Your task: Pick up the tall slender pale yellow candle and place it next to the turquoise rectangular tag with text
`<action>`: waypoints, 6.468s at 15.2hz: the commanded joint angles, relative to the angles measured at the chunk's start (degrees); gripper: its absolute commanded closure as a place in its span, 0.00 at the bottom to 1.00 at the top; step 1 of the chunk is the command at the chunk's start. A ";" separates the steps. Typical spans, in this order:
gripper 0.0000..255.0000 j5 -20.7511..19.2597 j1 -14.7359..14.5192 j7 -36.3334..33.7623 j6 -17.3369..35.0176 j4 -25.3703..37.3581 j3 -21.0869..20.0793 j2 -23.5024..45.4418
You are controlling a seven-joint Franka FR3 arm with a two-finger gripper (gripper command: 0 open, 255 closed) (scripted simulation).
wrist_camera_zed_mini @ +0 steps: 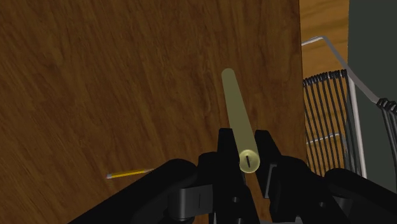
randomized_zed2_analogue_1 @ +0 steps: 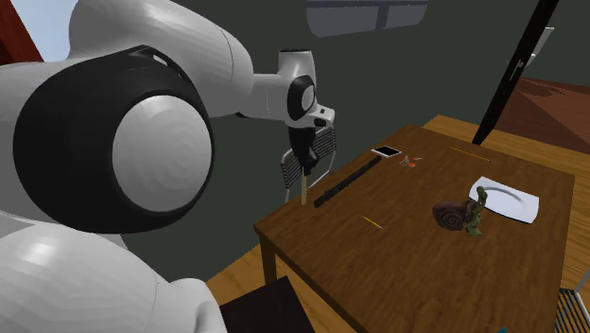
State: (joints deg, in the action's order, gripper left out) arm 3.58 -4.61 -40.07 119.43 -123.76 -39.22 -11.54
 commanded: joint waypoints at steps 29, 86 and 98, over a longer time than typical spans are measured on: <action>1.00 -0.07 0.74 1.31 -23.22 22.58 1.92 -0.75; 1.00 -5.53 12.98 56.71 -11.55 -6.77 46.89 -17.28; 1.00 -5.72 13.11 56.93 -2.09 -15.29 47.34 -16.34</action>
State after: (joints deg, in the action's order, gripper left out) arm -2.14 8.51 16.85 116.61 -138.54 8.10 -28.07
